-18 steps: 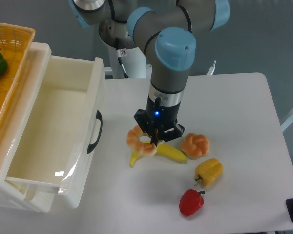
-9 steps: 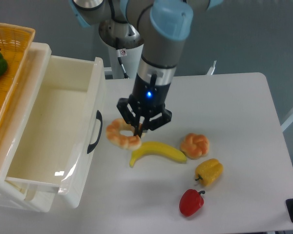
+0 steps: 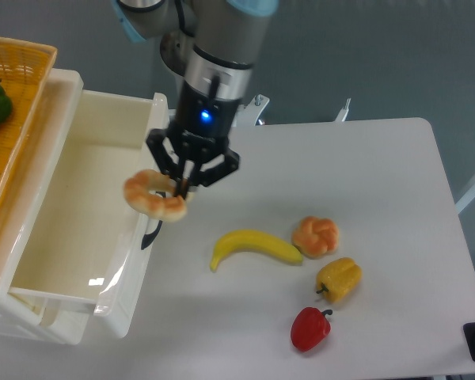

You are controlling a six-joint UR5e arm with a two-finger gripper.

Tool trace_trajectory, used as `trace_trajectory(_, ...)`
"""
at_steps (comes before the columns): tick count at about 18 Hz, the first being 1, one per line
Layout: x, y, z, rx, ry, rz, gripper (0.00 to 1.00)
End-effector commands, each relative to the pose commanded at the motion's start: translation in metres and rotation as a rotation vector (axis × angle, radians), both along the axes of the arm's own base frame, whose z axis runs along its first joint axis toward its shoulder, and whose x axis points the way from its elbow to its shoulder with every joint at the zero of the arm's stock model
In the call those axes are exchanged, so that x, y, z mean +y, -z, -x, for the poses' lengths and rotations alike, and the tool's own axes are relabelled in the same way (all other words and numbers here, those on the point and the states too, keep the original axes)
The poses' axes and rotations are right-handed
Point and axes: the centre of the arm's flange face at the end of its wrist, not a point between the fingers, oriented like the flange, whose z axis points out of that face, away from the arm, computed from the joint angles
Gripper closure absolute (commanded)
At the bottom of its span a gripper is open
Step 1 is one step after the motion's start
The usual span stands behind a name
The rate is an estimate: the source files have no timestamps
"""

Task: Place the donuts in the upper white drawer
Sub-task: 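Lift the donut and carry it over the open white drawer, then lower the donut into the drawer and open the gripper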

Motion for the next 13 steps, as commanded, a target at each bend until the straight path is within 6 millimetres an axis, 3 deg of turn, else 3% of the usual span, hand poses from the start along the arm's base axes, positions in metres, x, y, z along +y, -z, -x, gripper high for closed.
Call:
trace_trajectory(6, 0.010, 0.016, -0.027, -0.016, 0.050, 0.024, 0.85)
trace_trajectory(13, 0.016, 0.021, -0.032, -0.010, 0.072, 0.027, 0.66)
